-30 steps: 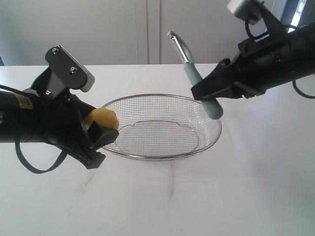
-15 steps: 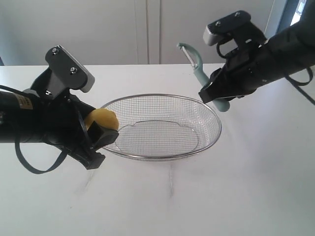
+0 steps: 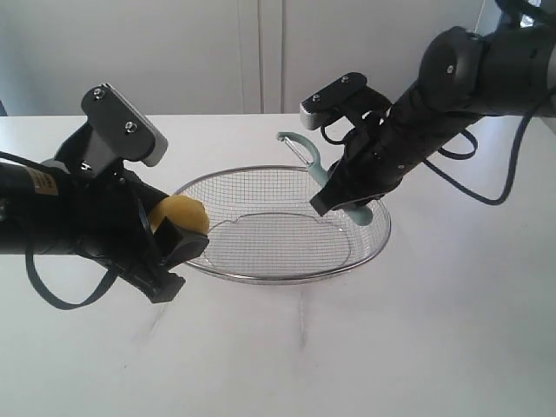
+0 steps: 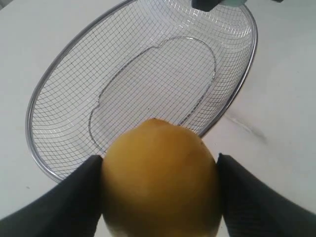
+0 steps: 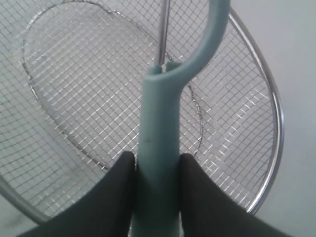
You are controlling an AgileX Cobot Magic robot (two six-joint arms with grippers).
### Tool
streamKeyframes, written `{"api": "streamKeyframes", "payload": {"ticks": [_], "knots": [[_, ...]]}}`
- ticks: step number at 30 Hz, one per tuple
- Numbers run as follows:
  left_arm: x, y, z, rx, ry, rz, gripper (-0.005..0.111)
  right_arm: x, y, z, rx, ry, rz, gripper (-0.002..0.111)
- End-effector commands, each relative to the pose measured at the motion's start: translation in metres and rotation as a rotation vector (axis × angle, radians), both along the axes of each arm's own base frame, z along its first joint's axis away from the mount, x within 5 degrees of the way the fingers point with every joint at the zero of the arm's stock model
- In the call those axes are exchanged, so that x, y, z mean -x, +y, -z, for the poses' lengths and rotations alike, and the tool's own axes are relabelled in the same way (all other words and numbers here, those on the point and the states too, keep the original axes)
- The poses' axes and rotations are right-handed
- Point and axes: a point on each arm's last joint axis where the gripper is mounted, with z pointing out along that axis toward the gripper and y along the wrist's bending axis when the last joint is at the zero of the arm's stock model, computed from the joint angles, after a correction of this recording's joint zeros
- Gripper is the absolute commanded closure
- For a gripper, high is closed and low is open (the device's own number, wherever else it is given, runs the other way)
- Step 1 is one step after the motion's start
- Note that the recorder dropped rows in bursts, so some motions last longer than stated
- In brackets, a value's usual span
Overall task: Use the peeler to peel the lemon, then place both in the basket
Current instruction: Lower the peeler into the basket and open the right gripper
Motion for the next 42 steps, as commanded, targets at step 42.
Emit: {"api": "streamKeyframes", "payload": {"ticks": [42], "knots": [[0.002,-0.001,-0.001,0.012,0.009,0.0,0.107,-0.019,0.012,0.063,0.024,0.104,0.061,0.08]]}}
